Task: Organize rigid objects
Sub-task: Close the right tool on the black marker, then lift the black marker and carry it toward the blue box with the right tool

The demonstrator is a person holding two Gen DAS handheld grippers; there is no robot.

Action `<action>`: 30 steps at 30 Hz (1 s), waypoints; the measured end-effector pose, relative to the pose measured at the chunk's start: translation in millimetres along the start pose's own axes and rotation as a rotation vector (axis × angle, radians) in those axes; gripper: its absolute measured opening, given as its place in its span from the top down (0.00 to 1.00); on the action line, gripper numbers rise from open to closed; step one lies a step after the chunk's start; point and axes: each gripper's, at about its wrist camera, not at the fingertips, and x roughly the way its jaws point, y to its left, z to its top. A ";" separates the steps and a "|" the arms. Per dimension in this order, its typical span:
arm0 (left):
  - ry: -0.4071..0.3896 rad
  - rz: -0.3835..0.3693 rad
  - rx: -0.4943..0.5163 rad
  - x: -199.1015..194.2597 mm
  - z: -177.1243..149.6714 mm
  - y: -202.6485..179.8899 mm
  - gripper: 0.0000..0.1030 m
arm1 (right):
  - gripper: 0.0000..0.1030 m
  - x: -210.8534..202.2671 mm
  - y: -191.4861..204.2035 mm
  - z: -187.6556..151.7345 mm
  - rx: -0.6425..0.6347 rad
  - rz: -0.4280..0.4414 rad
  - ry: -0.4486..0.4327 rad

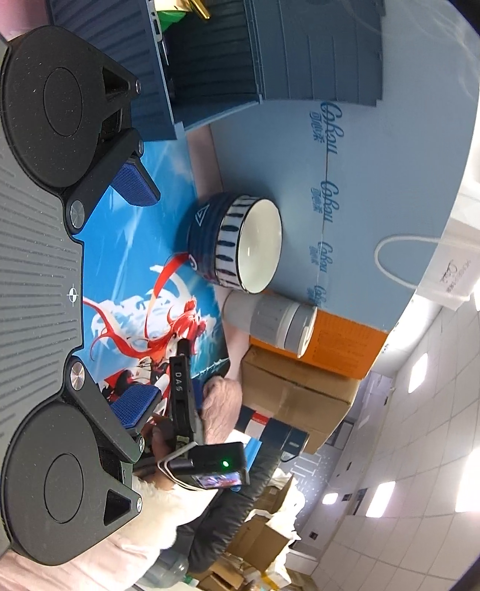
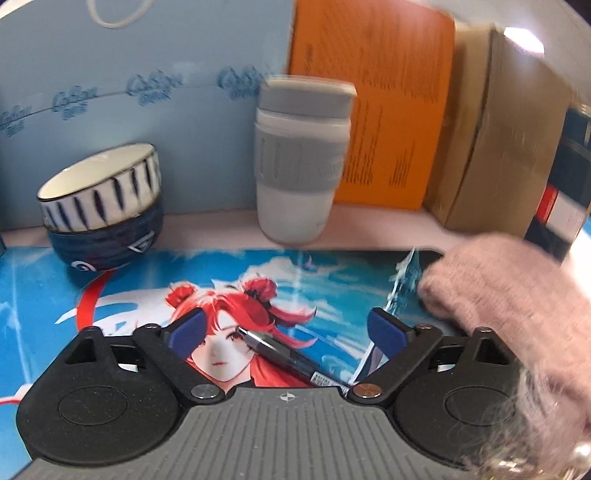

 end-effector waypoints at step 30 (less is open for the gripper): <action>-0.011 -0.008 -0.046 -9.3 5.1 5.6 0.00 | 0.92 -53.1 21.8 -8.5 0.381 0.006 0.061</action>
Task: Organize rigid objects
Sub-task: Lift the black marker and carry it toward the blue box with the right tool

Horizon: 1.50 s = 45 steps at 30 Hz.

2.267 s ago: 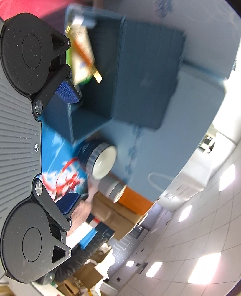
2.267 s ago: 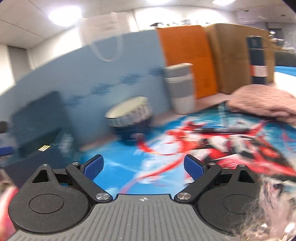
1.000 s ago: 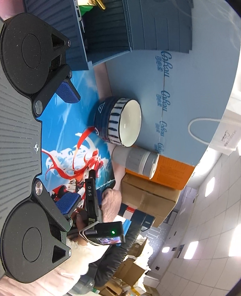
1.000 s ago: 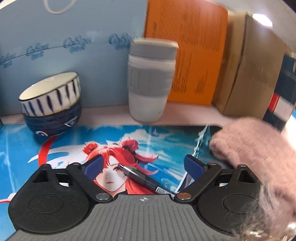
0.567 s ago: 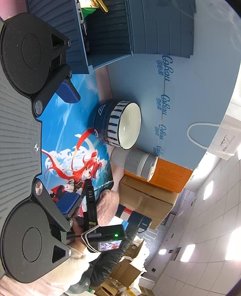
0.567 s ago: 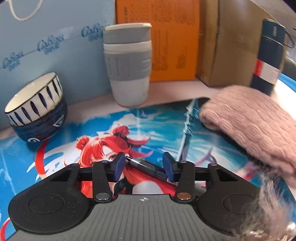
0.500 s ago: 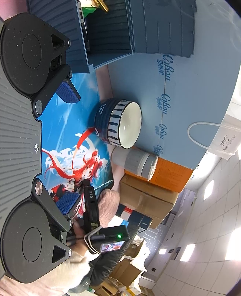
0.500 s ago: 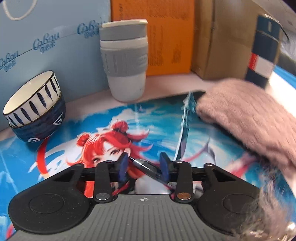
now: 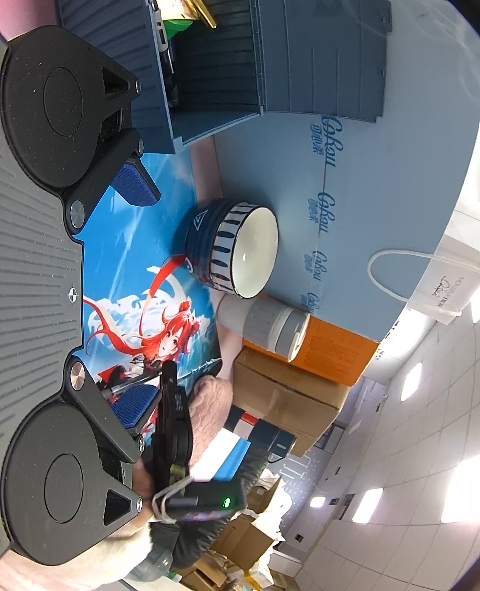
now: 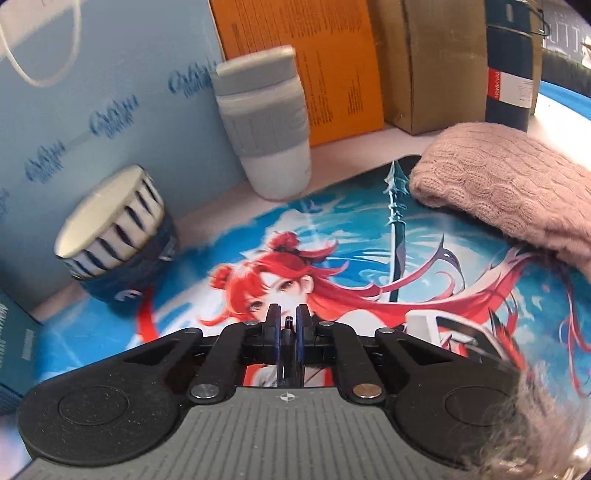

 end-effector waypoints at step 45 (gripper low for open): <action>-0.325 0.225 -0.339 -161.1 16.3 131.4 0.00 | 0.95 -149.6 242.2 -12.6 -0.191 0.564 -0.468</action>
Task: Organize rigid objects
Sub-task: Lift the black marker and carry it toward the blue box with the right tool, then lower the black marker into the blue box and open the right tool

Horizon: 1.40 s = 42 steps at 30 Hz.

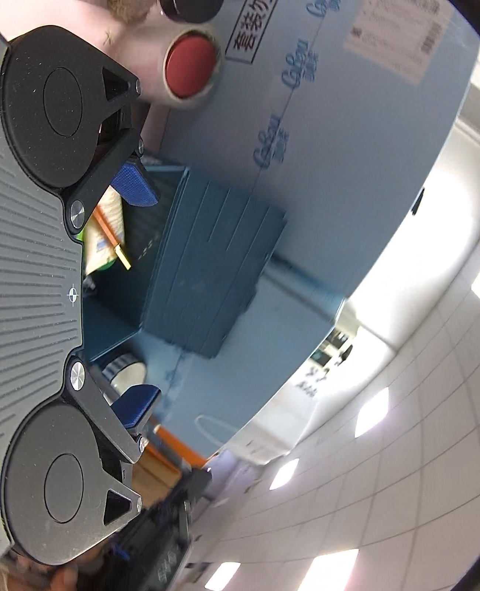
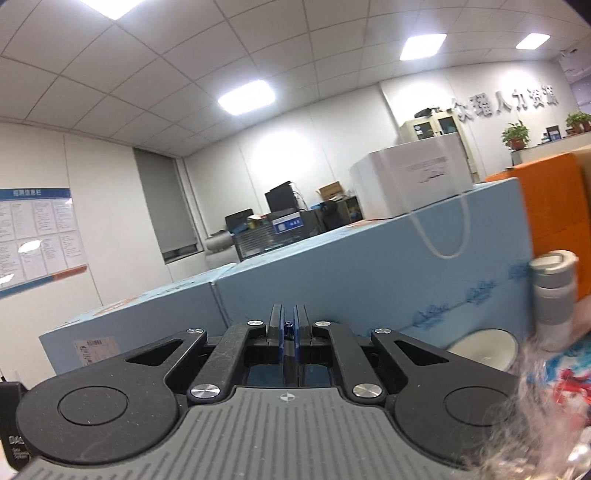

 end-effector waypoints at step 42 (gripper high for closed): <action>-0.073 0.150 0.080 -10.2 2.1 -14.2 0.00 | 0.02 8.8 33.3 -93.2 -0.247 0.077 0.068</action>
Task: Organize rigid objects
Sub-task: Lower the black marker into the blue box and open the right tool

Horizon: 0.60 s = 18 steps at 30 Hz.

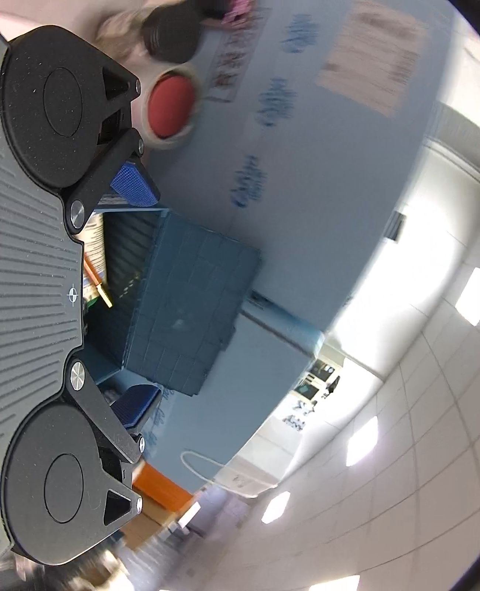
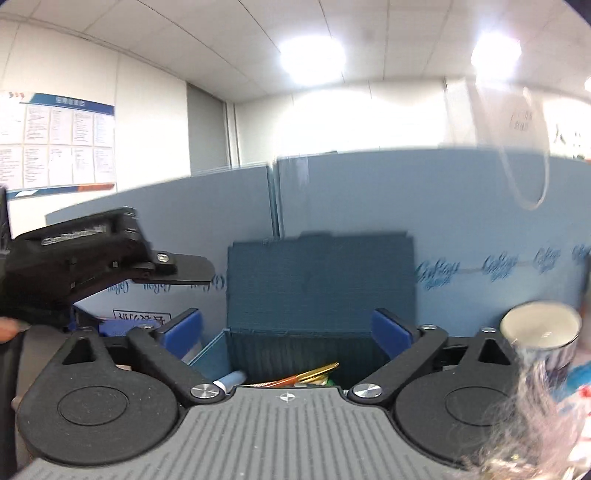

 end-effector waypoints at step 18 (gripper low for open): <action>-0.180 0.262 0.375 -39.6 -64.9 -44.9 0.00 | 0.00 -55.7 -15.5 -47.0 0.056 -0.114 -0.258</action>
